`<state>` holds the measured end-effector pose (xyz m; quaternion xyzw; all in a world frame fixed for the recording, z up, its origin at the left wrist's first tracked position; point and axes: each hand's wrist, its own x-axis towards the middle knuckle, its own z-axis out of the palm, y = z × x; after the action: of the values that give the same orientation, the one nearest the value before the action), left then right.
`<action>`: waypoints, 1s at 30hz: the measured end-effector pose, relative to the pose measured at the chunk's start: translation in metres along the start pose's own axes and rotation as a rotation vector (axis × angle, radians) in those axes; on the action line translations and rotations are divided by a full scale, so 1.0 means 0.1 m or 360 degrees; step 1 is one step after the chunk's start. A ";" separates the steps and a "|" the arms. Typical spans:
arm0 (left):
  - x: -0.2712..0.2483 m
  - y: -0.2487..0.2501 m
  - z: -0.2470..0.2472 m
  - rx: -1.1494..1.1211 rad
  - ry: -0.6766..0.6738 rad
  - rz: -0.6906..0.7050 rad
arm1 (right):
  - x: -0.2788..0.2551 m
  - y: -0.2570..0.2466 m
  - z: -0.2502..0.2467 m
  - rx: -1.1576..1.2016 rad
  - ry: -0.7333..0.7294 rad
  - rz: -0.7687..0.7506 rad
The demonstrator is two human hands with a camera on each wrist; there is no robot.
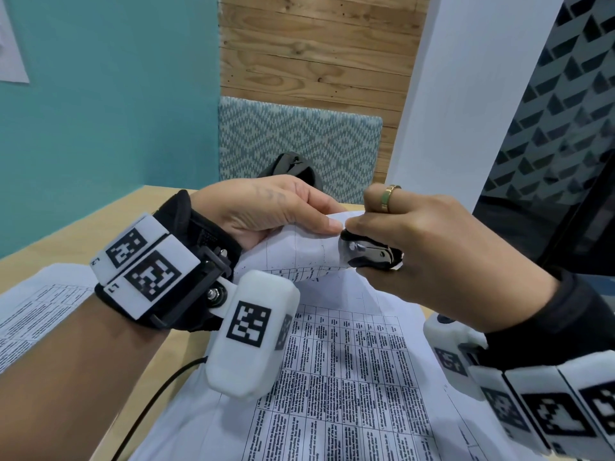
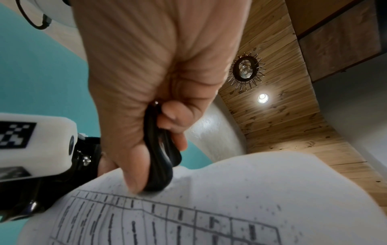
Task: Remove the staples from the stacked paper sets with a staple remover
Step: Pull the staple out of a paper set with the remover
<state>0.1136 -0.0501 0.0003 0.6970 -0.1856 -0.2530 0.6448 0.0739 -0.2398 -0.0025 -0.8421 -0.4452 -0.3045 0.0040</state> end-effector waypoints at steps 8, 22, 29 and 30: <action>-0.03 0.00 0.01 0.0107 0.0059 0.0025 | -0.01 0.01 0.01 0.0017 0.0020 -0.0018; -0.15 0.06 0.15 0.0260 0.0197 0.0230 | -0.02 0.06 -0.08 0.0533 0.0229 0.0134; -0.19 0.09 0.23 0.0210 0.0248 0.0395 | -0.04 0.12 -0.16 0.0796 0.0359 0.0229; -0.19 0.09 0.23 0.0198 0.0253 0.0404 | -0.04 0.12 -0.15 0.0817 0.0363 0.0237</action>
<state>0.0851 -0.0581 0.0102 0.7242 -0.2359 -0.1015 0.6399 0.0732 -0.2543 0.0111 -0.8041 -0.4414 -0.2735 0.2894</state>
